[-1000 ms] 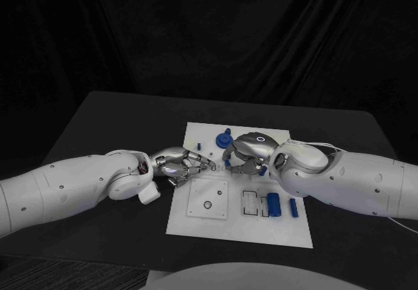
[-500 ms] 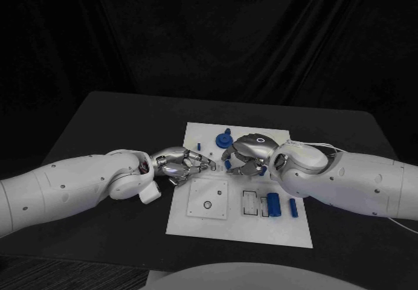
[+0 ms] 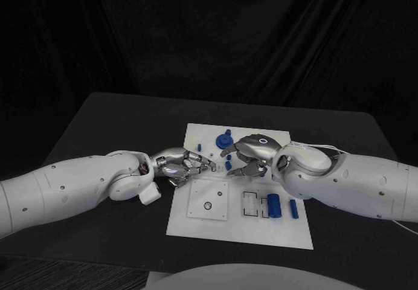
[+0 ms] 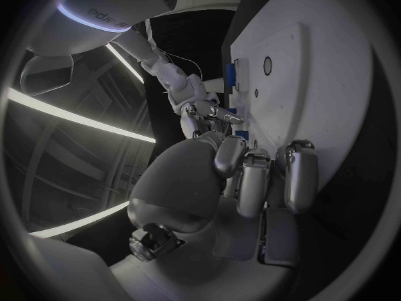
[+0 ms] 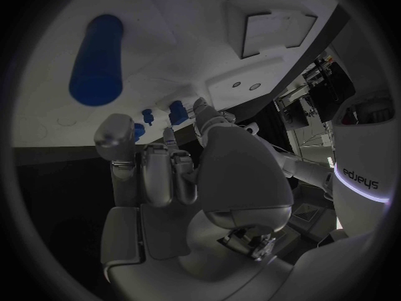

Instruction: Assemble the parts on the task board

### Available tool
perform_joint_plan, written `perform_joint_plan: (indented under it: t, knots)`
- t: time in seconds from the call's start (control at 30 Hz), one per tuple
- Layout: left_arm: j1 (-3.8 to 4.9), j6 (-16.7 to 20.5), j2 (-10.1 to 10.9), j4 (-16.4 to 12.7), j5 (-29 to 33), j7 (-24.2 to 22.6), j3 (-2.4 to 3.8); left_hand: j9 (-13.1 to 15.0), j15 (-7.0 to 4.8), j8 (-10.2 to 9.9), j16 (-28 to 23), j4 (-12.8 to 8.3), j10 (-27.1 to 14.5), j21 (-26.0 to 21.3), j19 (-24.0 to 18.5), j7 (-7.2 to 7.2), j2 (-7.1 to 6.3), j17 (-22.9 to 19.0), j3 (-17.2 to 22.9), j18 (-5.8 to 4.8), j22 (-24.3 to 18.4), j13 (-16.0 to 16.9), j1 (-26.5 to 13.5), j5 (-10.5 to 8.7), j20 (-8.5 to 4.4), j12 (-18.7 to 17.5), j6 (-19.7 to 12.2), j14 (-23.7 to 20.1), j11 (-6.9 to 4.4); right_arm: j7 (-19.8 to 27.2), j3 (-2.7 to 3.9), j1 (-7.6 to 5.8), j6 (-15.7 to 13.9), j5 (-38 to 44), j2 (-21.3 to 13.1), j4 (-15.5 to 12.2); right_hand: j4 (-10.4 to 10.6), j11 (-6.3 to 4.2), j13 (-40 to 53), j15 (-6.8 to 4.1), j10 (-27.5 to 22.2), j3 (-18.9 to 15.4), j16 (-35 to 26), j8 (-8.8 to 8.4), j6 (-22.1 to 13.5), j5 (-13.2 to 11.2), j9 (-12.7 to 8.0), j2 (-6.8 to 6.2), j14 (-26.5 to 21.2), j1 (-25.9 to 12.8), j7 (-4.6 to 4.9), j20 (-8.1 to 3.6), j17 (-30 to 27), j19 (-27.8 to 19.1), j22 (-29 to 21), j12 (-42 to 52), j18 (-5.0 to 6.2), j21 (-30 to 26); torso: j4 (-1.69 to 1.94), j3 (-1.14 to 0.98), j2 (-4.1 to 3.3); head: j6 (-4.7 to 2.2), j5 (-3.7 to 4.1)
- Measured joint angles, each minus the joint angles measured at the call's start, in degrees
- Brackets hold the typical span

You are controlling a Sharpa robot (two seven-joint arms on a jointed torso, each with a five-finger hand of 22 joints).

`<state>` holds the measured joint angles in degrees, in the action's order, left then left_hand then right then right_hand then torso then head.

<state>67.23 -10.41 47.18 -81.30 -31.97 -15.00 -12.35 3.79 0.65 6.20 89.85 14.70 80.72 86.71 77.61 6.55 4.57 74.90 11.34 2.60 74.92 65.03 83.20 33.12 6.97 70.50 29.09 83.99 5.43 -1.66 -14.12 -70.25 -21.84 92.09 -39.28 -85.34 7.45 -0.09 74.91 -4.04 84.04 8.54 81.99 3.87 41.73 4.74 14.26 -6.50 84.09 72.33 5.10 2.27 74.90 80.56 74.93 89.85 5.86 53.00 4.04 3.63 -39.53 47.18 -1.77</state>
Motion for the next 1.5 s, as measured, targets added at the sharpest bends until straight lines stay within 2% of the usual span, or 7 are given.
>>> perform_joint_plan:
  t: [0.43, 0.87, 0.93, 1.03, 1.23, 1.4, 1.5]
  knots:
    - [1.49, 3.65, 2.53, -3.58, -0.02, 0.55, -0.03, 0.77, 0.08, 1.24, 0.00, 0.35, 0.03, 0.00, 0.13, 1.04, -1.08, 0.00, -0.35, 0.00, 0.00, 0.00, -1.08, -2.43, 0.13, 0.00, 4.46, 0.08, 0.03, 1.36, 0.05, -6.11, -8.66, -0.74, -9.09, -7.84, 9.16, 0.00, -0.01, 0.00, 0.00, -2.69, -0.18, 0.84, 1.02, -1.52, -2.04, -3.30, 0.00, 1.09, 0.31, 0.00, 0.00, 0.00, -0.01, 0.00, -0.01, -0.63, 0.00, -0.02, -0.01, -1.86, 0.07]
    - [9.50, 8.01, 2.80, -6.69, -0.02, 13.65, 0.03, 4.62, 2.75, 10.78, 0.00, 1.87, 0.23, 0.00, 2.10, 3.52, -0.77, 0.00, -9.80, 0.00, -0.01, 0.02, -10.41, -22.45, 2.67, 7.51, 14.92, 0.07, 0.22, 2.33, -0.08, -9.04, -14.71, -2.43, -16.19, -10.17, 9.16, 0.00, -0.01, 0.00, 0.00, -2.69, 0.10, 2.84, 5.26, -1.74, -1.70, -1.56, 0.00, -2.01, 0.53, 0.08, 0.04, 0.35, -0.01, 0.00, -0.02, 0.75, -0.20, -0.32, 0.82, -3.80, 1.01]
    - [10.62, 7.79, 2.31, -6.53, -0.02, 17.48, 0.03, 5.42, 2.75, 12.24, 0.00, 1.92, 1.31, 0.00, 2.10, 3.38, -0.42, 0.00, -11.68, 0.00, -0.01, 4.89, -12.77, -24.78, 2.67, 16.58, 15.05, 0.06, 0.41, 2.33, -0.10, -9.07, -14.98, -2.54, -16.51, -10.05, 9.16, 0.00, -0.01, 0.00, 0.00, -2.69, 0.10, 2.95, 5.61, -1.74, -1.65, -1.56, 0.00, -2.01, 0.57, 0.11, 0.05, 0.54, -0.02, 0.00, -0.01, 0.88, -0.35, -0.46, 1.15, -3.52, 1.21]
    - [12.18, 6.28, 1.05, -5.64, -0.02, 24.38, 0.02, 7.17, 2.75, 14.94, 0.00, 1.89, 3.03, -0.44, 2.10, 3.14, 0.27, 0.00, -15.23, -0.01, -0.01, 9.78, -16.94, -29.15, 2.67, 19.32, 14.81, 0.06, 0.33, 2.20, -0.11, -9.14, -15.13, -2.70, -16.91, -9.82, 9.05, 0.00, -0.01, 0.00, 0.00, -2.58, 0.10, 3.51, 6.69, -1.74, -1.48, -1.45, 0.00, -1.89, 0.68, 0.19, 0.05, 0.62, -0.02, 0.00, -0.01, 0.91, -0.77, -0.82, 1.81, -2.89, 1.19]
    - [14.15, 1.64, -3.18, -3.24, -0.04, 37.25, 0.05, 11.11, 1.98, 19.62, 0.00, 1.24, 3.36, -0.44, 2.20, 2.14, 0.80, 0.05, -16.96, 0.00, -0.01, 9.93, -17.12, -28.57, 2.48, 19.35, 15.64, -0.03, -0.34, 1.48, -0.11, -9.21, -14.80, -2.89, -17.57, -9.56, 8.91, 0.00, -0.01, 0.00, 0.00, -2.12, 0.10, 4.13, 8.18, -1.74, -1.29, -0.72, 0.00, -1.15, 0.77, 0.19, 0.04, 0.62, -0.02, 0.00, -0.02, 0.91, -1.74, -1.58, 3.14, -1.15, 0.69]
    - [14.61, -0.83, -7.75, -0.72, -0.04, 44.43, 0.03, 22.21, -0.38, 29.02, 0.00, 0.86, 3.27, -1.78, 0.61, -0.69, 1.26, 0.04, -17.79, 0.00, -0.01, 9.97, -16.18, -28.13, -0.05, 19.36, 19.04, 0.04, -2.99, 0.83, -0.12, -9.22, -14.31, -2.95, -17.90, -9.24, 8.91, 0.00, -0.01, 0.20, 0.00, -2.12, 0.10, 4.55, 9.52, -1.74, -1.14, -0.72, -0.20, -1.15, 0.70, 0.40, 0.04, 0.82, -0.02, 0.00, -0.02, 0.91, -2.70, -2.37, 4.08, 0.30, 0.64]
    - [14.71, -1.87, -10.14, 0.81, -0.04, 47.32, 0.03, 25.10, -0.55, 30.58, 0.00, 1.05, 3.28, -1.78, 0.43, -0.94, 1.45, 0.04, -17.98, 0.00, -0.01, 9.97, -16.37, -28.13, -0.24, 19.36, 18.93, 0.06, -3.11, 0.51, -0.13, -9.22, -14.13, -2.98, -17.80, -8.85, 8.91, 0.00, -0.01, 0.20, 0.00, -2.12, 0.10, 4.55, 9.70, -1.74, -1.12, -0.72, -0.20, -1.15, 0.79, 0.40, 0.04, 0.82, -0.02, 0.00, -0.02, 0.91, -3.13, -2.66, 4.42, 0.90, 0.71]
